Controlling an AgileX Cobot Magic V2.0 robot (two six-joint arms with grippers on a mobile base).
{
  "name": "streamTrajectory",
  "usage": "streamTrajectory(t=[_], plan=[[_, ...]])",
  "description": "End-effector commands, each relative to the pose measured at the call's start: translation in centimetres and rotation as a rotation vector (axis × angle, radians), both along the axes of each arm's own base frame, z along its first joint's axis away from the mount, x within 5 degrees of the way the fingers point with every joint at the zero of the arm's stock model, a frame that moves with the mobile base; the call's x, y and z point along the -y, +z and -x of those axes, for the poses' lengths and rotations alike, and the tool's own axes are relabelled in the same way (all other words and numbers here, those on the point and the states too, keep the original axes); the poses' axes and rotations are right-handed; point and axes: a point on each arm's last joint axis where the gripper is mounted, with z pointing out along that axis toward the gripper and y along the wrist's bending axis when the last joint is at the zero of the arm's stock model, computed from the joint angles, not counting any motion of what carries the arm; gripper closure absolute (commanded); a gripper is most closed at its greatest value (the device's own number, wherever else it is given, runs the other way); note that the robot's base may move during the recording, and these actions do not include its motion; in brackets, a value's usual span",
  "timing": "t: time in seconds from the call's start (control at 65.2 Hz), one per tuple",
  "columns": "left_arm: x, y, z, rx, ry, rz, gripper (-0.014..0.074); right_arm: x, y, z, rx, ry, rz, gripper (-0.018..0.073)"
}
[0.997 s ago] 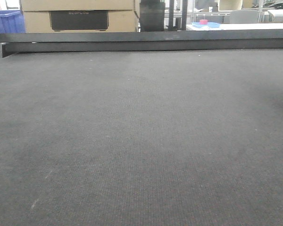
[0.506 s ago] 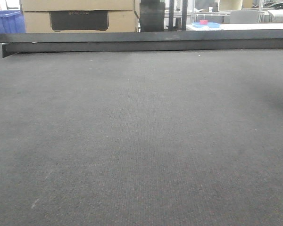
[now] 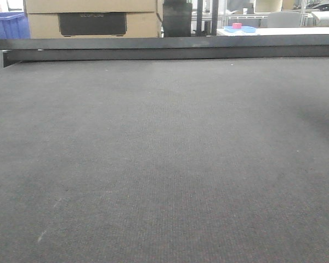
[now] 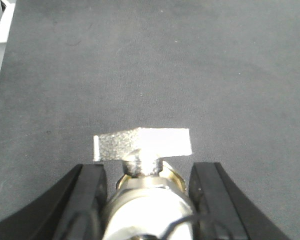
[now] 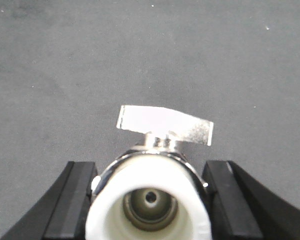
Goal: Place valve from conveyor to right shelf box
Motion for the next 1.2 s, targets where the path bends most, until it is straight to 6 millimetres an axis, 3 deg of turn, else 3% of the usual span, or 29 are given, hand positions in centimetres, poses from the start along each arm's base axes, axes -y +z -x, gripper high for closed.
streamTrajectory(t=[0.0,0.798,1.181], plan=[[0.2,1.0,0.2,0.08,0.001,0.005,0.0708,0.2,1.2,0.5,0.083,-0.002,0.007,0.0718],[0.2,1.4,0.0,0.126,0.006,0.002,0.0708,0.2,1.3,0.4,0.094,-0.002,0.005,0.0722],[0.0,2.3,-0.5,0.24,0.017,-0.006,0.0708,0.0,2.1,-0.3,0.203,-0.002,-0.014,0.0722]])
